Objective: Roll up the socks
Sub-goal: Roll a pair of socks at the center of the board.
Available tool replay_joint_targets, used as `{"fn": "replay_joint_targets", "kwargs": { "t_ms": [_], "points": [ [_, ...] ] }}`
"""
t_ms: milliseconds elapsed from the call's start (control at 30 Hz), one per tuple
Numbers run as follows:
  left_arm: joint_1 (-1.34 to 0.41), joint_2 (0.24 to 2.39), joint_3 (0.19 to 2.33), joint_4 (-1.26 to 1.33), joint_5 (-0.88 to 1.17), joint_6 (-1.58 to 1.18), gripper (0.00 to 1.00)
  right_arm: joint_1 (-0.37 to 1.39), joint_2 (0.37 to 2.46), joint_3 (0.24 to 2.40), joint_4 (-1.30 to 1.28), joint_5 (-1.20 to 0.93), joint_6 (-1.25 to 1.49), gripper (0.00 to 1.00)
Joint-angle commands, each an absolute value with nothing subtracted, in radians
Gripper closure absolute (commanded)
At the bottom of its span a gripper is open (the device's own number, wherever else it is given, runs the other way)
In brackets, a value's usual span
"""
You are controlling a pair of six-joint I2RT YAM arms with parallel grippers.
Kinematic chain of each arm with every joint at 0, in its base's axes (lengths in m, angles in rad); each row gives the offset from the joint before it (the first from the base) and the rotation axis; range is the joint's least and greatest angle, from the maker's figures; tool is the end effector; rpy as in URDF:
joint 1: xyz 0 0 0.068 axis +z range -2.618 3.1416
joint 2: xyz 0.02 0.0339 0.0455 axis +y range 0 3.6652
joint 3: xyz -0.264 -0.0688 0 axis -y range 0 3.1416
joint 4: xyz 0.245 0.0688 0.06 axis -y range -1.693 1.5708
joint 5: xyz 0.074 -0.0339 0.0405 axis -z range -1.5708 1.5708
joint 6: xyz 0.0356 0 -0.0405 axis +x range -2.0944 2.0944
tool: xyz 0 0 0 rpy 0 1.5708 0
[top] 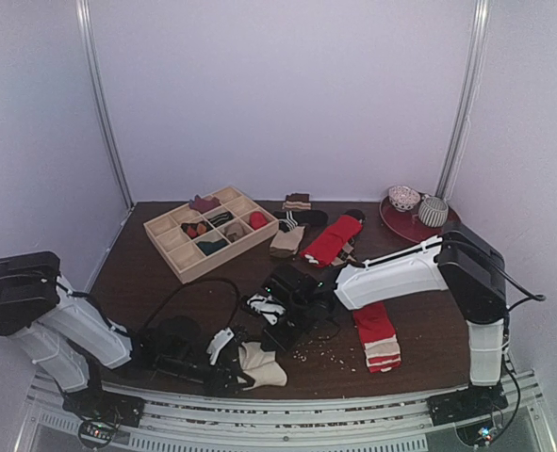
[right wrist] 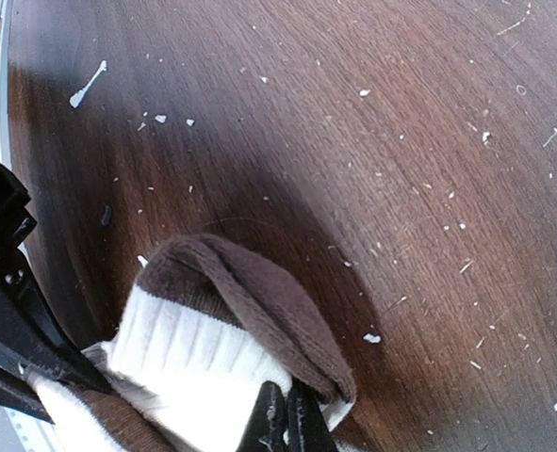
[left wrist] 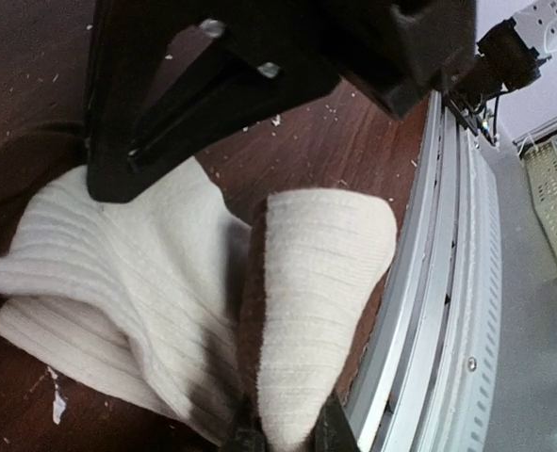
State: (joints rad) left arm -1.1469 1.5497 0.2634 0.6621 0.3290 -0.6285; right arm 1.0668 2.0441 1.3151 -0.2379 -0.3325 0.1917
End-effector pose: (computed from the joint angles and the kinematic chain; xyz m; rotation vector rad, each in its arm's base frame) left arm 0.0834 -0.2127 0.0962 0.8441 2.3561 -1.2518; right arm 0.1947 0.3770 0.1414 -1.2785 2.3983 0.8657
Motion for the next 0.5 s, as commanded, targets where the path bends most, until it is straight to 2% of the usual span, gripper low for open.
{"fn": "replay_joint_targets", "kwargs": {
  "t_ms": [0, 133, 233, 467],
  "points": [
    [-1.125, 1.608, 0.203, 0.472, 0.497, -0.810, 1.00, 1.036, 2.113, 1.253, -0.322, -0.243, 0.179, 0.98],
    [-1.117, 1.632, 0.207, 0.443, 0.540, -0.847, 1.00, 1.038, 2.094, 1.230, -0.234, -0.306, 0.140, 0.95],
    [-1.117, 1.674, 0.206, 0.463, 0.574, -0.861, 1.00, 1.038, 2.061, 1.202, -0.139, -0.343, 0.093, 0.88],
    [-1.104, 1.765, 0.212, 0.500, 0.628, -0.864, 1.00, 1.038, 2.018, 1.193, -0.036, -0.407, -0.049, 0.78]
  ]
}}
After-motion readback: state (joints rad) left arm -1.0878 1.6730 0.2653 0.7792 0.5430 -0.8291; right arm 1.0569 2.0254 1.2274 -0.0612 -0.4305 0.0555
